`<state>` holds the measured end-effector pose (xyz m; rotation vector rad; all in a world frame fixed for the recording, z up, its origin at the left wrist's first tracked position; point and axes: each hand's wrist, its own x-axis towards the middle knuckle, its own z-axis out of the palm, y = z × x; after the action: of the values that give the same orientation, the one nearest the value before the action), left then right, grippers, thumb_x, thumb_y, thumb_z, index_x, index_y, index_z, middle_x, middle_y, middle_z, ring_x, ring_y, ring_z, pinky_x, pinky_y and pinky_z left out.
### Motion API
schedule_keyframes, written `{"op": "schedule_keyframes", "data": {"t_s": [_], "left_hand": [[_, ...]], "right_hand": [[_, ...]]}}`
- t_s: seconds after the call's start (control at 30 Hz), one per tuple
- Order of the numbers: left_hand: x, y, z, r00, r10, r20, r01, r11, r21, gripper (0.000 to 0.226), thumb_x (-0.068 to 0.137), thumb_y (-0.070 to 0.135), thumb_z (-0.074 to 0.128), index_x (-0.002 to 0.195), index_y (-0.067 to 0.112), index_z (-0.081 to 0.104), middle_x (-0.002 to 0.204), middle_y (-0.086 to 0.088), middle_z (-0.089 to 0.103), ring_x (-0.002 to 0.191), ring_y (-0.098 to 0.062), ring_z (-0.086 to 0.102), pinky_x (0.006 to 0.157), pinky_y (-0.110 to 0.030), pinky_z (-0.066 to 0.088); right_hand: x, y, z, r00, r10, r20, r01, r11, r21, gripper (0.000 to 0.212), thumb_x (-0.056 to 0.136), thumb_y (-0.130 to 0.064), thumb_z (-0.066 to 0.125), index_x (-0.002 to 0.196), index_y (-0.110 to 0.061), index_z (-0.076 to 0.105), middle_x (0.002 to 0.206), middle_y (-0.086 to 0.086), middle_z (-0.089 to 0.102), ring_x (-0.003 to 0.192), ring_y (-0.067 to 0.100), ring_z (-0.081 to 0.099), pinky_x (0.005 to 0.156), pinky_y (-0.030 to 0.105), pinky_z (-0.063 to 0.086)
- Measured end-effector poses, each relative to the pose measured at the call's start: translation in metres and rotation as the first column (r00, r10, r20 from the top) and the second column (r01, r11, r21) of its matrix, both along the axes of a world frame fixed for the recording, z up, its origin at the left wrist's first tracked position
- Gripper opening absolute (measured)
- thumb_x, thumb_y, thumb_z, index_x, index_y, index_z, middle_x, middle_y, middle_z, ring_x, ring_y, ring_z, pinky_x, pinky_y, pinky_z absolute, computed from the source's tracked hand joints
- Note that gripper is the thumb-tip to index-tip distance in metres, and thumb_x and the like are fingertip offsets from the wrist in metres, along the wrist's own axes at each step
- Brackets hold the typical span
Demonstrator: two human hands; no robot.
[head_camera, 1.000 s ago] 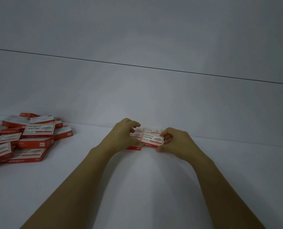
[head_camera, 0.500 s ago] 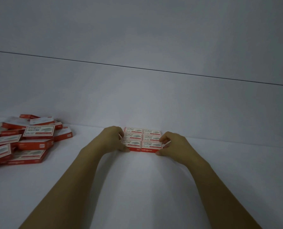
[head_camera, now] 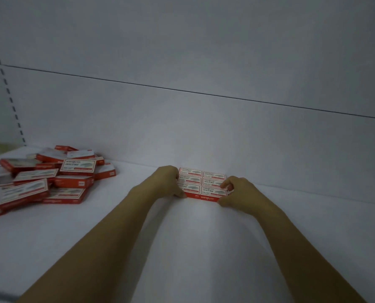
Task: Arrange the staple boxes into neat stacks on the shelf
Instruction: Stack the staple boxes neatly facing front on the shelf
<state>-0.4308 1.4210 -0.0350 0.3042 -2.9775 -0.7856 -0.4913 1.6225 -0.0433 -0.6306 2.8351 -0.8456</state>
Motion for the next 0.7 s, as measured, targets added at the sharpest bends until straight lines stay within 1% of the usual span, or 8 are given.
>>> {"op": "schedule_keyframes", "data": {"t_s": [0.07,0.13,0.2,0.23,0.3,0.47,0.6,0.7], "left_hand": [[0.005,0.002,0.007,1.000,-0.009,0.021,0.010,0.997,-0.076,0.058,0.075,0.029,0.077,0.124,0.007,0.053,0.121,-0.007,0.059,0.106,-0.022,0.056,0.082,-0.025,0.044],[0.011,-0.003,0.013,0.999,-0.001,0.036,0.006,0.989,-0.148,0.063,0.074,0.030,0.078,0.126,0.007,0.051,0.122,-0.009,0.058,0.108,-0.023,0.055,0.085,-0.027,0.045],[0.021,-0.012,0.018,0.999,0.015,0.034,-0.008,0.981,-0.195,0.059,0.075,0.028,0.077,0.124,0.005,0.052,0.121,-0.010,0.058,0.108,-0.024,0.055,0.085,-0.028,0.045],[0.028,-0.018,0.021,0.999,0.030,0.027,-0.023,0.976,-0.215,0.057,0.077,0.027,0.076,0.124,0.004,0.053,0.121,-0.010,0.058,0.108,-0.024,0.055,0.085,-0.028,0.044],[0.043,-0.032,0.028,0.998,0.068,0.016,-0.061,0.966,-0.253,0.053,0.079,0.026,0.073,0.123,0.004,0.054,0.120,-0.012,0.057,0.109,-0.025,0.054,0.084,-0.029,0.044],[0.088,-0.073,0.045,0.976,0.219,-0.007,-0.210,0.924,-0.319,0.043,0.085,0.027,0.067,0.120,0.003,0.056,0.117,-0.013,0.058,0.102,-0.026,0.055,0.087,-0.032,0.045],[0.131,-0.104,0.051,0.948,0.316,-0.031,-0.302,0.870,-0.389,0.034,0.087,0.027,0.060,0.113,0.006,0.059,0.112,-0.011,0.062,0.101,-0.026,0.056,0.076,-0.027,0.037],[0.166,-0.124,0.052,0.918,0.394,-0.036,-0.374,0.835,-0.404,0.038,0.086,0.028,0.059,0.118,0.007,0.056,0.118,-0.010,0.060,0.105,-0.025,0.056,0.079,-0.027,0.040]], "right_hand": [[0.001,-0.002,0.009,1.000,0.023,0.002,-0.024,0.993,0.113,0.052,0.075,-0.022,0.073,0.123,-0.016,0.052,0.124,0.007,0.048,0.094,0.015,0.051,0.060,0.014,0.036],[0.003,-0.004,0.018,0.999,0.050,-0.009,-0.047,0.977,0.208,0.055,0.075,-0.025,0.073,0.125,-0.015,0.051,0.125,0.007,0.048,0.094,0.016,0.050,0.064,0.018,0.038],[0.007,-0.008,0.023,0.997,0.070,-0.044,-0.056,0.962,0.267,0.057,0.075,-0.026,0.074,0.125,-0.014,0.051,0.123,0.008,0.048,0.093,0.016,0.049,0.069,0.019,0.038],[0.009,-0.011,0.025,0.995,0.079,-0.066,-0.058,0.959,0.278,0.057,0.075,-0.026,0.075,0.126,-0.014,0.052,0.124,0.009,0.047,0.093,0.016,0.049,0.068,0.019,0.039],[0.013,-0.022,0.028,0.989,0.105,-0.107,-0.072,0.957,0.279,0.055,0.075,-0.026,0.074,0.125,-0.015,0.052,0.124,0.010,0.046,0.096,0.018,0.049,0.068,0.020,0.040],[0.035,-0.071,0.036,0.953,0.250,-0.170,-0.199,0.943,0.268,0.044,0.081,-0.029,0.068,0.121,-0.016,0.055,0.124,0.011,0.047,0.111,0.023,0.050,0.089,0.026,0.040],[0.062,-0.122,0.040,0.912,0.376,-0.162,-0.335,0.913,0.234,0.041,0.085,-0.030,0.065,0.121,-0.015,0.054,0.125,0.010,0.046,0.112,0.022,0.049,0.086,0.025,0.039],[0.085,-0.159,0.041,0.864,0.477,-0.162,-0.436,0.869,0.234,0.041,0.087,-0.030,0.063,0.124,-0.016,0.053,0.128,0.009,0.046,0.116,0.022,0.048,0.090,0.025,0.038]]}}
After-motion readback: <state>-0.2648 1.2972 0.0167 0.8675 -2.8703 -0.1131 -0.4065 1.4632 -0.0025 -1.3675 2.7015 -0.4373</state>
